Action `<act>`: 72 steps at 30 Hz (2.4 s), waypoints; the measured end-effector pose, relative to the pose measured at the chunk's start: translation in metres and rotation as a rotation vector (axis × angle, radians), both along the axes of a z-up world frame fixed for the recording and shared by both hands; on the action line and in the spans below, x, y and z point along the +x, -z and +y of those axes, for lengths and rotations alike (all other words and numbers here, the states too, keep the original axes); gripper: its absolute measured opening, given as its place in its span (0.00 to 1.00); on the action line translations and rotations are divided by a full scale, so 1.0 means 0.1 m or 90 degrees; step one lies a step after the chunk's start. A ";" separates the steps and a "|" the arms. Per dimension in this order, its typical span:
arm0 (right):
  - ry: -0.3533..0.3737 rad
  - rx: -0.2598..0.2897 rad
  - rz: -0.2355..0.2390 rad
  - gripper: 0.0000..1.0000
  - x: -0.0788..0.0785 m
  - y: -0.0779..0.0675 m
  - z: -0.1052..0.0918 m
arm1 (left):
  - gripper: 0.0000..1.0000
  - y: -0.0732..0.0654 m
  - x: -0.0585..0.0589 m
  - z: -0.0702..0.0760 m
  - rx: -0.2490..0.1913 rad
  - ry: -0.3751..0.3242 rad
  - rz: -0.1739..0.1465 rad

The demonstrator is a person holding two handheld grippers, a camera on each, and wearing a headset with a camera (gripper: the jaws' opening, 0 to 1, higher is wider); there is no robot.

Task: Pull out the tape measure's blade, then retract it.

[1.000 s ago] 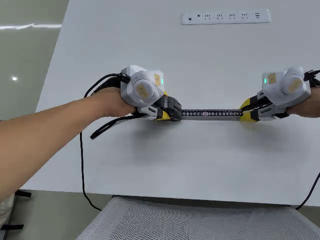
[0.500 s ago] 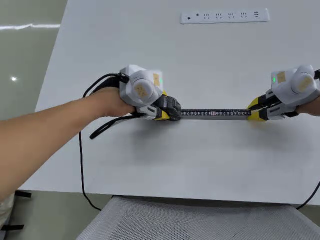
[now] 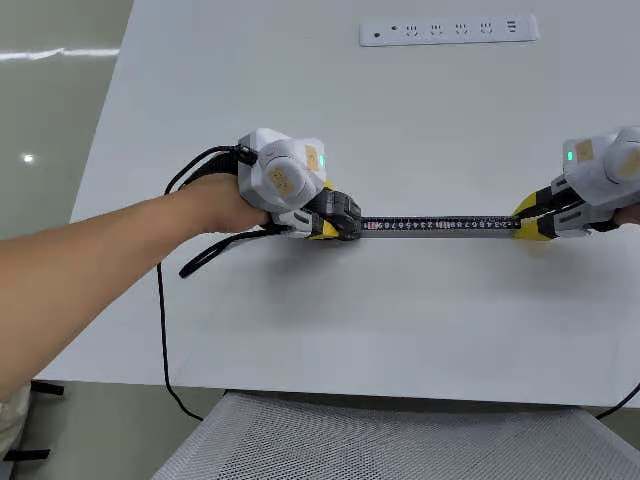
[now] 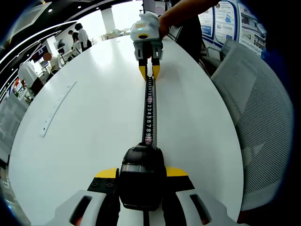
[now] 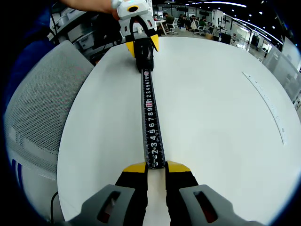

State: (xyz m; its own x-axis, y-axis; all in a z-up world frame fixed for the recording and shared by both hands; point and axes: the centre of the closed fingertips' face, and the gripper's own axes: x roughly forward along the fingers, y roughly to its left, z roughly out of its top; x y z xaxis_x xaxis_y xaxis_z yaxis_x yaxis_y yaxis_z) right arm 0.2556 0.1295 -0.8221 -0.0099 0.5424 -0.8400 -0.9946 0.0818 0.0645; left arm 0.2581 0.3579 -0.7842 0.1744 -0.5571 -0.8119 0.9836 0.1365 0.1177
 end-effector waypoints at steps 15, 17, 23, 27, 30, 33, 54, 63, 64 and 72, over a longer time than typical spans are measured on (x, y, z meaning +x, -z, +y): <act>0.005 -0.002 0.004 0.10 0.01 0.00 -0.07 | 0.30 0.00 0.00 0.00 -0.001 0.000 -0.001; 0.003 -0.003 0.002 0.10 0.01 0.00 -0.06 | 0.30 0.00 0.00 -0.01 -0.001 0.000 -0.001; 0.000 -0.008 -0.002 0.11 0.01 0.01 -0.06 | 0.31 -0.01 0.00 -0.01 -0.004 -0.001 -0.006; -0.004 -0.012 -0.010 0.12 0.00 0.01 -0.06 | 0.31 0.00 0.01 -0.03 -0.006 -0.003 -0.007; -0.008 -0.014 -0.014 0.12 0.00 0.01 -0.06 | 0.31 0.00 0.01 -0.03 -0.007 -0.003 -0.005; -0.012 -0.018 -0.020 0.12 -0.01 0.00 -0.06 | 0.31 -0.01 0.01 -0.03 -0.010 -0.006 -0.005; 0.062 -0.017 -0.046 0.19 0.03 -0.03 -0.01 | 0.43 -0.07 0.12 0.02 -0.047 -0.128 0.000; 0.146 0.013 -0.034 0.29 0.02 -0.10 -0.01 | 0.48 -0.17 0.15 0.04 -0.094 -0.215 0.013; 0.160 0.017 -0.038 0.31 0.03 -0.12 -0.02 | 0.49 -0.19 0.16 0.05 -0.104 -0.230 0.016; 0.246 0.050 -0.035 0.40 -0.04 -0.27 -0.05 | 0.55 -0.28 0.09 0.12 -0.130 -0.295 0.023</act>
State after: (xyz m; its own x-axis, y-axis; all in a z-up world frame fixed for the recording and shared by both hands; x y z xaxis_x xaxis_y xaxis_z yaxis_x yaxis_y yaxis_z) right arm 0.2517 0.1245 -0.7952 0.2514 0.5601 -0.7894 -0.8937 0.4475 0.0329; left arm 0.2667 0.3702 -0.7565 0.4141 -0.5759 -0.7049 0.8174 0.5760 0.0097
